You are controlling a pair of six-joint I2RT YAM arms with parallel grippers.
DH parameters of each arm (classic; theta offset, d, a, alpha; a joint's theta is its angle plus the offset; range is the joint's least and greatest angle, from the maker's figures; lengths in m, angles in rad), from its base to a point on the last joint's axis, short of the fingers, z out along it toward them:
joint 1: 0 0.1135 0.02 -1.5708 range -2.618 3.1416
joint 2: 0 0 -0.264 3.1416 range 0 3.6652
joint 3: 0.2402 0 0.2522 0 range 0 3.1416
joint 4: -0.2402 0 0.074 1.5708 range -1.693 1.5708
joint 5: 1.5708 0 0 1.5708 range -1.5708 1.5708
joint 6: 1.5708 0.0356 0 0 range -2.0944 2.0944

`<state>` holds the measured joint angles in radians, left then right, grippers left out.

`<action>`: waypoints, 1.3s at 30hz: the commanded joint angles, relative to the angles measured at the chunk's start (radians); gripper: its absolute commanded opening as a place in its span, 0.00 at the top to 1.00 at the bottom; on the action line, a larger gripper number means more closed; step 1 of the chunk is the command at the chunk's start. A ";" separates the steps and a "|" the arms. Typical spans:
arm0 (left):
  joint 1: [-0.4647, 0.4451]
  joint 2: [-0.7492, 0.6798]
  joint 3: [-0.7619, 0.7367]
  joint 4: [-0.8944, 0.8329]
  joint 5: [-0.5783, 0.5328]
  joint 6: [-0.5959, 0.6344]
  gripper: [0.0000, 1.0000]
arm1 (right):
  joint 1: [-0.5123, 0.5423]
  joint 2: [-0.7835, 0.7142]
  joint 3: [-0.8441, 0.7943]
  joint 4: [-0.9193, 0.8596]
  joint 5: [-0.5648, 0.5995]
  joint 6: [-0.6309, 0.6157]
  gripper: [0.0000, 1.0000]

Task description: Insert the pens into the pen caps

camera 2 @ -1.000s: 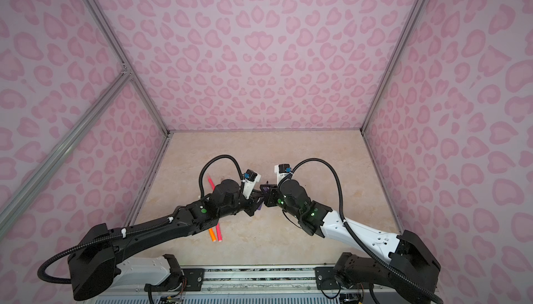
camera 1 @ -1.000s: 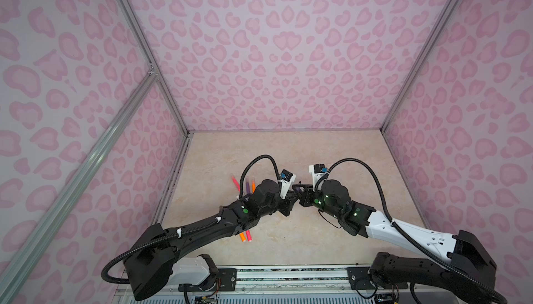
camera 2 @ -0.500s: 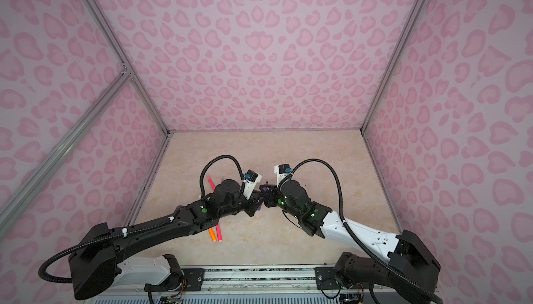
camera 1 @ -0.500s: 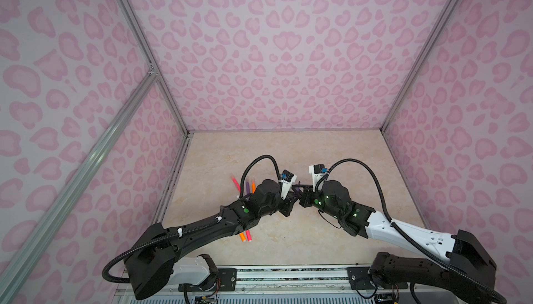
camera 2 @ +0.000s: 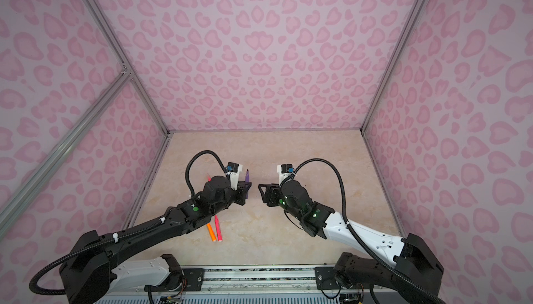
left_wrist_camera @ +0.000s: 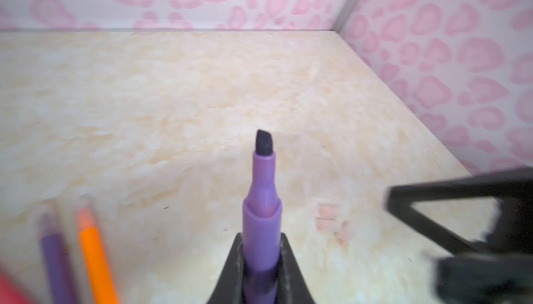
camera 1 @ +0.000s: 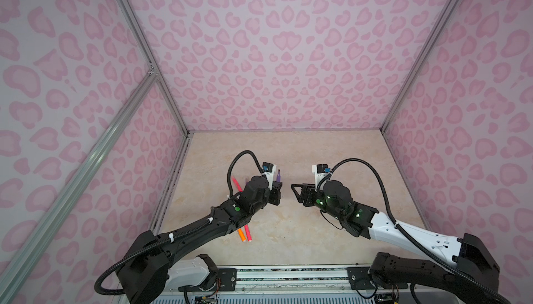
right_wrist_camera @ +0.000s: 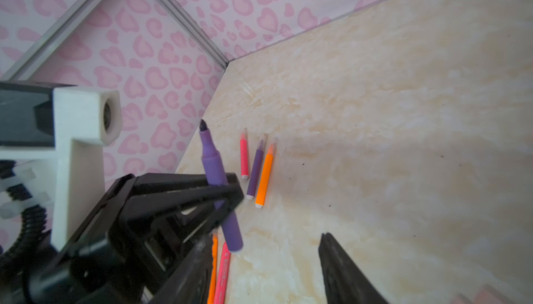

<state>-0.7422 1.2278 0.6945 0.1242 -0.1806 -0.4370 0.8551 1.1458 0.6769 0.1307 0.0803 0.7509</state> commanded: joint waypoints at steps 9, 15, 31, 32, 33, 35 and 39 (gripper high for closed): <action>0.090 -0.033 -0.037 -0.065 -0.107 -0.131 0.97 | -0.110 0.062 0.001 -0.381 0.276 0.090 0.56; 0.090 -0.010 -0.026 -0.056 -0.092 -0.110 0.97 | -0.136 0.066 -0.060 -0.476 0.187 0.062 0.53; 0.090 -0.022 -0.004 -0.081 -0.073 -0.083 0.97 | -0.131 0.260 -0.021 -0.463 0.135 0.124 0.41; 0.090 -0.022 -0.002 -0.081 -0.071 -0.082 0.97 | -0.127 0.284 -0.010 -0.467 0.136 0.129 0.42; 0.090 -0.024 -0.002 -0.082 -0.069 -0.081 0.97 | -0.122 0.298 -0.004 -0.469 0.140 0.133 0.42; 0.090 -0.027 -0.005 -0.080 -0.066 -0.082 0.97 | -0.106 0.321 0.005 -0.475 0.170 0.140 0.43; 0.090 -0.024 -0.005 -0.077 -0.059 -0.078 0.97 | -0.091 0.326 0.001 -0.513 0.244 0.164 0.44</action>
<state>-0.6525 1.2079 0.6788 0.0463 -0.2497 -0.5266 0.7601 1.4689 0.6796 -0.3401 0.2569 0.8837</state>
